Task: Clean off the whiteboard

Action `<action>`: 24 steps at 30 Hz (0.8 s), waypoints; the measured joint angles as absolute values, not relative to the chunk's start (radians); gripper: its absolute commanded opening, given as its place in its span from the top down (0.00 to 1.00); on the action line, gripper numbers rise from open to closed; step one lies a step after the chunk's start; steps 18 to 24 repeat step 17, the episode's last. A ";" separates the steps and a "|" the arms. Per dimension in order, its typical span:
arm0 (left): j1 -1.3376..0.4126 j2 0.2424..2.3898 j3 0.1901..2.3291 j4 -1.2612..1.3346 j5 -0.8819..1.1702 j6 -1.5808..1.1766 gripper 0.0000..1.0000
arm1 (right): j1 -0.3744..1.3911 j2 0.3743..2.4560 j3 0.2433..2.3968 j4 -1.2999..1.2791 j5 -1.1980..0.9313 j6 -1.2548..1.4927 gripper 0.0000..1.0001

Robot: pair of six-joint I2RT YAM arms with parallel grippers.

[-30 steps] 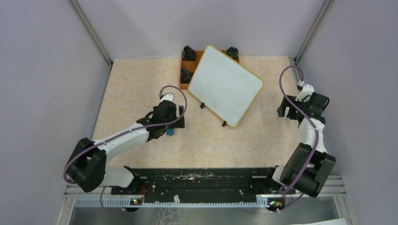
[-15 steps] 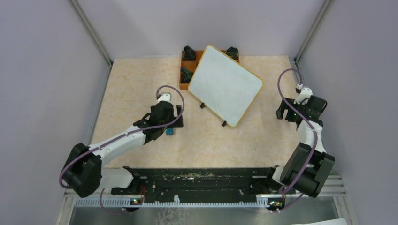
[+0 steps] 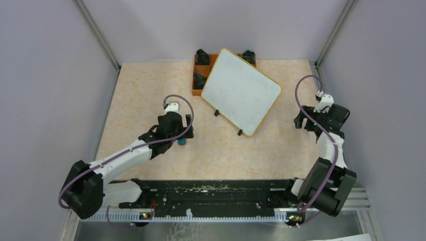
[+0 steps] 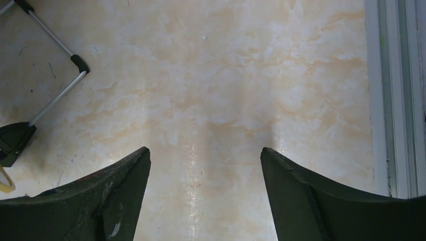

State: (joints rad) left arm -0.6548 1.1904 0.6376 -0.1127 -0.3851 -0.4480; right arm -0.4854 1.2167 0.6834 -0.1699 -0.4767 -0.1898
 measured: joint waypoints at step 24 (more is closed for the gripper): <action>-0.655 1.162 0.619 -0.111 -0.403 -0.448 0.00 | -0.485 1.170 0.665 -0.139 -0.495 -0.184 0.26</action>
